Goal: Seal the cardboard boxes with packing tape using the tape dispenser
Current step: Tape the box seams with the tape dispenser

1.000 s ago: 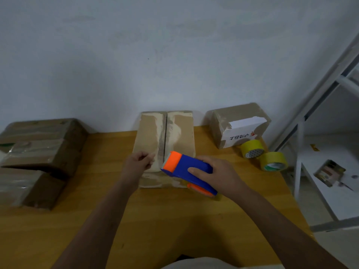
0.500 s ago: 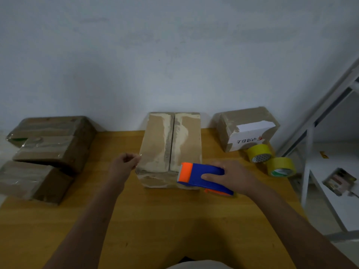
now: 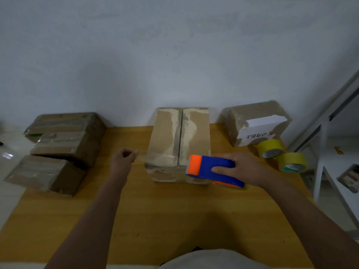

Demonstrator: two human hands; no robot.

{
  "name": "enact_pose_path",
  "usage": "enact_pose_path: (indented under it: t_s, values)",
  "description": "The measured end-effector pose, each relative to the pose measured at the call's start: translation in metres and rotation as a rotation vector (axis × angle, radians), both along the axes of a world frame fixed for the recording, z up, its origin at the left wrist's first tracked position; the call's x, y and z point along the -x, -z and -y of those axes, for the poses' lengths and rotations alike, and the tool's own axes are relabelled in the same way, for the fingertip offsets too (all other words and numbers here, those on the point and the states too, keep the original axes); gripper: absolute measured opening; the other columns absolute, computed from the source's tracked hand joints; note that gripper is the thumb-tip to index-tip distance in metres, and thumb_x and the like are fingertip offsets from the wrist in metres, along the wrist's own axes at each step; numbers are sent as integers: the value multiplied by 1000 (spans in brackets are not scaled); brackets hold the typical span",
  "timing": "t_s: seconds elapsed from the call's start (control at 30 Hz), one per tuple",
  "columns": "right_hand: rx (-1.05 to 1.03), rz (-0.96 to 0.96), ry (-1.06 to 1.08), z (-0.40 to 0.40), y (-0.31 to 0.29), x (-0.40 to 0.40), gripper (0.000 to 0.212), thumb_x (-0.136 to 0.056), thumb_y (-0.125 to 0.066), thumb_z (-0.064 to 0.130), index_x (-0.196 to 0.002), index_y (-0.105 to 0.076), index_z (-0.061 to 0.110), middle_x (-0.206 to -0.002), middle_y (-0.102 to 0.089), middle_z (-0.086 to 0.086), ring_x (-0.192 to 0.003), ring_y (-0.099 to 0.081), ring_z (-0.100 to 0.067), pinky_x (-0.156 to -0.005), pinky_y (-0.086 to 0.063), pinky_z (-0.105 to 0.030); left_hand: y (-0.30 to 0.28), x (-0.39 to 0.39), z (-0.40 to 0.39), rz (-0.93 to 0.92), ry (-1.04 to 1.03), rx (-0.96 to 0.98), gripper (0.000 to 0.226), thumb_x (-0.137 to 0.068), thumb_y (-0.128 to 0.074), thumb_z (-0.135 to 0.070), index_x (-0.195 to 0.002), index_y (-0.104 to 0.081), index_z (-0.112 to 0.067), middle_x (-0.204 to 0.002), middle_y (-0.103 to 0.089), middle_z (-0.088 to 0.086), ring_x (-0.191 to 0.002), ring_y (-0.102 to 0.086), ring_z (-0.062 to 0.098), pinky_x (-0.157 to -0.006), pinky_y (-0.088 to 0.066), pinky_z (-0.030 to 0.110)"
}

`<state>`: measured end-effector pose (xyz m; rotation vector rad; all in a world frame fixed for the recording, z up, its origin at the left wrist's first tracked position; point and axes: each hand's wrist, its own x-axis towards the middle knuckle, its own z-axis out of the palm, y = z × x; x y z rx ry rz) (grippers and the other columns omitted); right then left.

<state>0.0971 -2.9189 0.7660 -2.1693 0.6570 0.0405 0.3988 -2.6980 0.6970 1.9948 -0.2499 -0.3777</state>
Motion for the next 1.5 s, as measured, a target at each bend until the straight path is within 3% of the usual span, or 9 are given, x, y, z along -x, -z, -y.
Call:
enact_pose_path:
  t_s: [0.23, 0.37, 0.5, 0.6, 0.73, 0.87, 0.97, 1.23, 1.5]
  values:
    - [-24, -58, -1, 14, 9, 1, 45, -81, -66, 54, -124, -59, 44, -106, -68, 16, -91, -64, -2, -84, -55, -31, 10, -3, -23, 12, -97, -48, 15, -91, -70, -21, -89, -65, -7, -76, -60, 2, -70, -53, 15, -61, -45, 27]
    - [-16, -71, 26, 20, 11, 10, 34, -67, -59, 72, -100, -57, 60, -95, -68, 21, -84, -64, 1, -75, -54, -27, 9, 3, -17, 29, -76, -8, 14, -93, -68, -16, -87, -62, -5, -71, -55, 2, -64, -48, 11, -53, -42, 16]
    - [-11, -41, 87, 21, 12, 9, 31, -59, -58, 77, -88, -55, 67, -88, -67, 24, -79, -64, 4, -65, -47, -17, 16, 4, -13, 4, -31, -153, 18, -95, -65, -27, -92, -59, -10, -81, -57, 0, -71, -51, 13, -57, -40, 25]
    - [-2, -18, 123, 22, 14, 9, 24, -59, -58, 79, -80, -54, 70, -84, -66, 26, -77, -64, 7, -64, -47, -17, 20, 2, -10, -19, -1, -210, 26, -89, -71, -36, -95, -57, -14, -88, -55, -2, -78, -52, 13, -60, -39, 27]
    - [13, -36, 123, 23, 16, 11, 33, -56, -53, 85, -85, -53, 69, -90, -66, 24, -80, -64, 1, -69, -52, -23, 23, 6, -2, -30, 53, -278, 46, -80, -78, -46, -100, -49, -17, -92, -49, -5, -78, -49, 8, -59, -38, 27]
    - [24, -50, 98, 26, 18, 12, 41, -58, -52, 84, -95, -56, 66, -94, -67, 22, -83, -64, -1, -73, -55, -28, 26, 8, 2, -1, 66, -339, 53, -76, -81, -47, -101, -47, -15, -90, -47, -5, -80, -48, 15, -63, -39, 31]
    - [72, -82, 69, 27, 21, 11, 58, -64, -54, 79, -114, -61, 50, -99, -66, 19, -88, -63, -2, -78, -55, -31, 29, 10, 1, -11, 73, -345, 55, -75, -81, -48, -100, -47, -13, -90, -48, -1, -79, -49, 18, -62, -40, 34]
    - [112, -118, 78, 31, 27, 9, 46, -81, -66, 55, -122, -63, 36, -103, -66, 13, -89, -61, -2, -77, -52, -26, 36, 11, 0, -72, 62, -302, 55, -78, -79, -48, -101, -48, -10, -86, -46, -1, -72, -45, 14, -55, -36, 31]
    - [128, -158, 62, 29, 24, 8, 49, -84, -64, 54, -128, -60, 31, -111, -68, 6, -96, -62, -9, -87, -54, -38, 41, 10, -3, -136, 87, -314, 57, -78, -75, -56, -107, -48, -14, -96, -52, 3, -80, -51, 16, -63, -42, 34]
